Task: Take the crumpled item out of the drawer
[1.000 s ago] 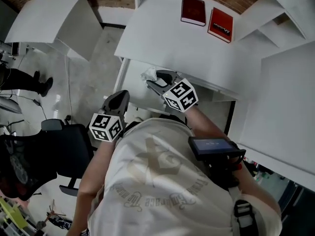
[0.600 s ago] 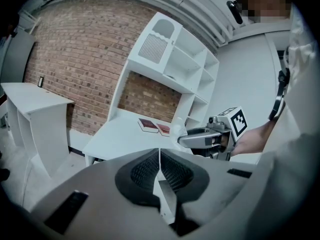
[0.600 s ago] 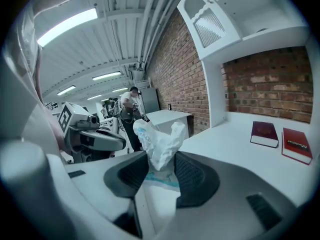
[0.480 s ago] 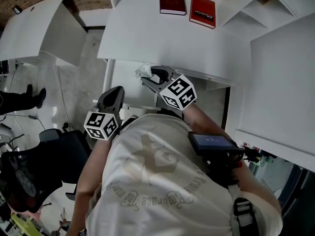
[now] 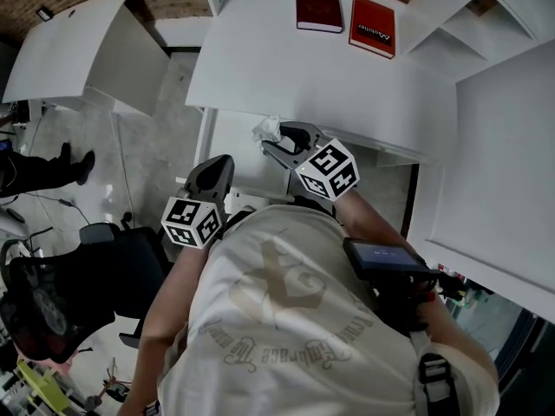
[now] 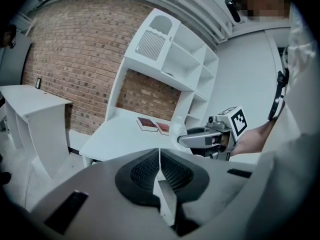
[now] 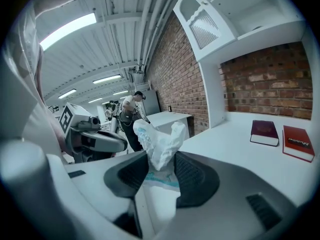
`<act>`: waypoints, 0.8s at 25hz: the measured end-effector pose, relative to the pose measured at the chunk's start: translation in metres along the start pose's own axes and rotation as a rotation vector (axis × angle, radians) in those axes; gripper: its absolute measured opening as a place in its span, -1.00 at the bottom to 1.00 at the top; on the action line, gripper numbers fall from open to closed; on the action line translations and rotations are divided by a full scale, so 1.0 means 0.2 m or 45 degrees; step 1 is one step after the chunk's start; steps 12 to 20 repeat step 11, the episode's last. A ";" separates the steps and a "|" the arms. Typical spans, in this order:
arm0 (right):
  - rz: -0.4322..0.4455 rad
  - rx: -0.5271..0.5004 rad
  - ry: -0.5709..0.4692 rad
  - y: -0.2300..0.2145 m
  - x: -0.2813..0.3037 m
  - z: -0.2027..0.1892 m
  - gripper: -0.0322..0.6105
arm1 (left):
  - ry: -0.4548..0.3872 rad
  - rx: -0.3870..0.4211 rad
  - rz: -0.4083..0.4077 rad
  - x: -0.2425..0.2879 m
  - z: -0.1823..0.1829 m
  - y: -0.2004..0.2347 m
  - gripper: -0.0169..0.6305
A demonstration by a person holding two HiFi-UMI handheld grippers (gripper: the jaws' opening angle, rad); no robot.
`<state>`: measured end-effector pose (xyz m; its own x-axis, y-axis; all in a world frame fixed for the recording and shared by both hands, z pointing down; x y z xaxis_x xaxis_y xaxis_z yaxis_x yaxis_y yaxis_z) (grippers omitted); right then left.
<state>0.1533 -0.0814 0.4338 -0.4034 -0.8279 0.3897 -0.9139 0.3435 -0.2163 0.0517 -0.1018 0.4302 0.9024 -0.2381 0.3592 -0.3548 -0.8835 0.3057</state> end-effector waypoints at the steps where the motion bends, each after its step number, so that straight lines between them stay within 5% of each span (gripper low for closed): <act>1: 0.008 -0.001 0.001 0.00 0.00 0.00 -0.36 | 0.000 -0.001 0.005 0.00 0.00 0.00 -0.86; 20: 0.079 -0.028 0.045 -0.01 0.06 0.00 -0.36 | 0.001 -0.043 0.063 0.01 0.00 0.03 -0.86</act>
Point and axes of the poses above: the fingertips, and each gripper's own axes: x forward along the fingers, y to its left, z out of its top, the point moved 1 cm from there along -x, backward along the fingers, and after that the axes turned 1 degree about -y, right-handed, at the moved point
